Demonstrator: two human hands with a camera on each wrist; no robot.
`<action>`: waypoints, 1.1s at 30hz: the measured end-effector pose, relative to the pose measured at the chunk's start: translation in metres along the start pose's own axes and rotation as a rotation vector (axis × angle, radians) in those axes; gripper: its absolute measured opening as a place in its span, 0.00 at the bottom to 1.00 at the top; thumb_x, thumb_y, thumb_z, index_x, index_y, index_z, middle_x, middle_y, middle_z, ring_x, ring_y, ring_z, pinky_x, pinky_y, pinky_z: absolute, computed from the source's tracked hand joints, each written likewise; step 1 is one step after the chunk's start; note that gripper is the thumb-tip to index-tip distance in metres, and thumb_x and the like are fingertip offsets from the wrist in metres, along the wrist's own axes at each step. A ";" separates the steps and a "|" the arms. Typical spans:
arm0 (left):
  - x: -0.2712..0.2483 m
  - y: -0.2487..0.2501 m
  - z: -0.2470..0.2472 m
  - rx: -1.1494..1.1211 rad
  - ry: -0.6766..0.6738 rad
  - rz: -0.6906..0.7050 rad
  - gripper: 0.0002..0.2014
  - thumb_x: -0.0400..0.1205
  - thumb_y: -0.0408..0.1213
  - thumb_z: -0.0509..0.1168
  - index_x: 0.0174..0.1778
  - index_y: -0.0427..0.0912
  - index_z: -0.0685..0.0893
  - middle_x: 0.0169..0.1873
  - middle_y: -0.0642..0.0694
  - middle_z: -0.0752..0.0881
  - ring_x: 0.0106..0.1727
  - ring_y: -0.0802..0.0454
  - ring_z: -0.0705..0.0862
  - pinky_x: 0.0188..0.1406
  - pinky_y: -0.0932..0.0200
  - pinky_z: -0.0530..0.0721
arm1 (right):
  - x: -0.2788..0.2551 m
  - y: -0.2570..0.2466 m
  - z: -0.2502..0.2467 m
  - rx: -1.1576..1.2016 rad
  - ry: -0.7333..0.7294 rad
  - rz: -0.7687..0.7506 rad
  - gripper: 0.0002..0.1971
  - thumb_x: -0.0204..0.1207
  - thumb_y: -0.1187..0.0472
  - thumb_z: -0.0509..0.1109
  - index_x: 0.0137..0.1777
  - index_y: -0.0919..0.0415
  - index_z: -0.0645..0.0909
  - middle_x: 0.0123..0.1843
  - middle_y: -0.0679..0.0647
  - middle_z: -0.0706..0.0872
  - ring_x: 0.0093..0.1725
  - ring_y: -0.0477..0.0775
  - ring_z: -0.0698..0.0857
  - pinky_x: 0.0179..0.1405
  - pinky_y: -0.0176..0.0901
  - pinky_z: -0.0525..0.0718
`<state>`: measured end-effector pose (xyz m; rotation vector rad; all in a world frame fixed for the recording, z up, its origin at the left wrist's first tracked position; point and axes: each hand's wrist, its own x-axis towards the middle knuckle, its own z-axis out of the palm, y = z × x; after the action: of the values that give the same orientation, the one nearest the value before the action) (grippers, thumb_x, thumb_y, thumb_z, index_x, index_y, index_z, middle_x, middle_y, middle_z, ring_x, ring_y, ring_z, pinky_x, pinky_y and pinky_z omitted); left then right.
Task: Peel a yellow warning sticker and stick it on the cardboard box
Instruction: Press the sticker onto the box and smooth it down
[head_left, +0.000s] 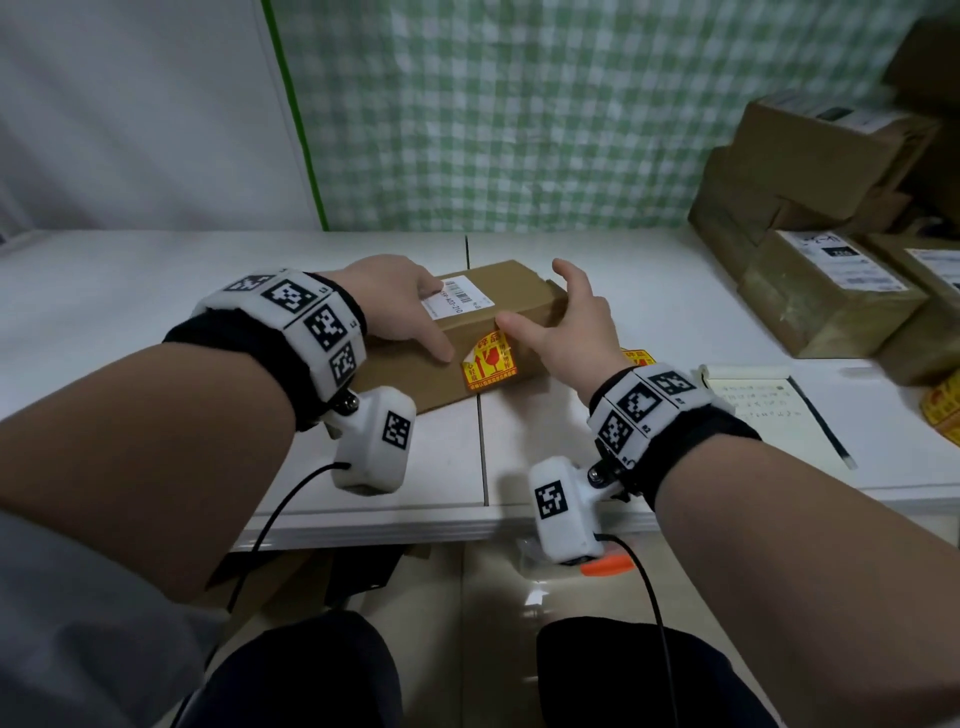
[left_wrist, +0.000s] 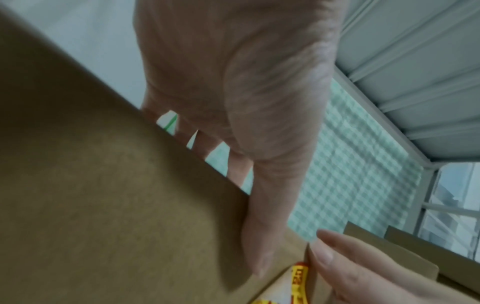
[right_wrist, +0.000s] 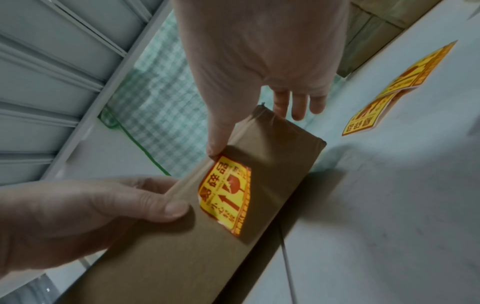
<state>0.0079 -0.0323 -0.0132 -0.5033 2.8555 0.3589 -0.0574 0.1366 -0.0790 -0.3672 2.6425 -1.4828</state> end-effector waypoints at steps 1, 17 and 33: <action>0.000 -0.001 -0.002 -0.020 -0.012 -0.003 0.44 0.67 0.53 0.76 0.79 0.51 0.67 0.74 0.46 0.73 0.71 0.45 0.73 0.67 0.52 0.73 | -0.002 -0.001 0.000 -0.018 0.002 -0.013 0.43 0.68 0.43 0.75 0.80 0.45 0.58 0.73 0.59 0.69 0.69 0.57 0.74 0.67 0.45 0.72; 0.011 -0.019 -0.003 -0.071 0.033 0.100 0.31 0.77 0.58 0.63 0.76 0.52 0.71 0.75 0.44 0.74 0.73 0.44 0.73 0.70 0.53 0.70 | 0.005 -0.018 0.030 -0.278 0.096 -0.055 0.49 0.60 0.28 0.70 0.78 0.46 0.58 0.74 0.59 0.64 0.73 0.65 0.68 0.66 0.59 0.75; 0.011 -0.013 -0.006 -0.018 0.064 0.132 0.28 0.83 0.59 0.46 0.71 0.48 0.78 0.69 0.43 0.81 0.68 0.43 0.77 0.66 0.52 0.72 | 0.014 -0.026 0.031 -0.335 0.131 -0.069 0.42 0.64 0.25 0.61 0.77 0.43 0.62 0.73 0.59 0.66 0.73 0.65 0.69 0.66 0.60 0.74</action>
<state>0.0013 -0.0491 -0.0129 -0.3361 2.9586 0.3987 -0.0606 0.0943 -0.0732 -0.4013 3.0172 -1.1104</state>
